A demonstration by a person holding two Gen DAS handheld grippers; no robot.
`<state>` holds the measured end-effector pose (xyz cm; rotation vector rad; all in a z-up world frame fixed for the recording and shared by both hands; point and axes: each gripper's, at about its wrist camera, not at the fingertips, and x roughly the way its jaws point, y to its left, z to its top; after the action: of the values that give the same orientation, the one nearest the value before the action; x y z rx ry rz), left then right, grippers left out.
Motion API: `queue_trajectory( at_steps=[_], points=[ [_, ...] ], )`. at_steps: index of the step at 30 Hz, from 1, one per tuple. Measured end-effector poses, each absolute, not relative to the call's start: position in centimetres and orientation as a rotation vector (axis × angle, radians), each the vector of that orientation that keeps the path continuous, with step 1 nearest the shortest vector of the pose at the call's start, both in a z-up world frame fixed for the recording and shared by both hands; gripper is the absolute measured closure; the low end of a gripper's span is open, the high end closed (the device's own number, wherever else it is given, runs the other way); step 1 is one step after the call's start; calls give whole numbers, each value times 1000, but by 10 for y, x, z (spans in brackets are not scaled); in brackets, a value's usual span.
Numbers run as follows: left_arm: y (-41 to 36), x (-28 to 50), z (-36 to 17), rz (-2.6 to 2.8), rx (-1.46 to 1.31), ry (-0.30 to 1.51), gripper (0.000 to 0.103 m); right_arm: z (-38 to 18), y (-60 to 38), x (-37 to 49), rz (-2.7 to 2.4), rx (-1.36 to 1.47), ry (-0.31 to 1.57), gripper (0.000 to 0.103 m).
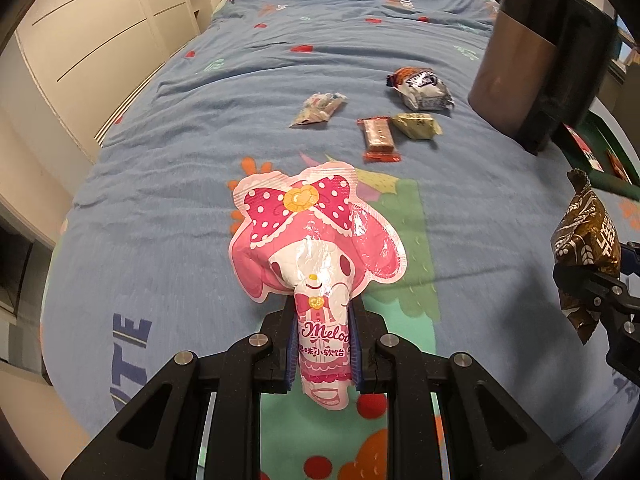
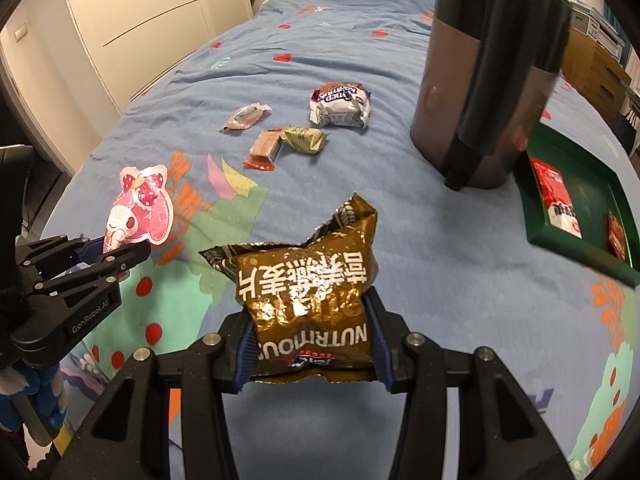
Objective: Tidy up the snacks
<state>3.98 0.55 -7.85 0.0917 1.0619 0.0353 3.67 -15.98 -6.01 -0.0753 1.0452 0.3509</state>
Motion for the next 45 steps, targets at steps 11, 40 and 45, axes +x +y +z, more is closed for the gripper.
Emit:
queue_trajectory(
  at_steps=[11,40,45],
  points=[
    [-28,20,-78,-25,137,1062,86,-61,-195,12,304,-42,1040,0],
    [-174,-14,-75,-306,359,1052,85,-73,-397,-31,-43,235,1002,0],
    [-193,-18,-78,-333,390,1055,85,-75,-423,-34,-79,279,989,0]
  ],
)
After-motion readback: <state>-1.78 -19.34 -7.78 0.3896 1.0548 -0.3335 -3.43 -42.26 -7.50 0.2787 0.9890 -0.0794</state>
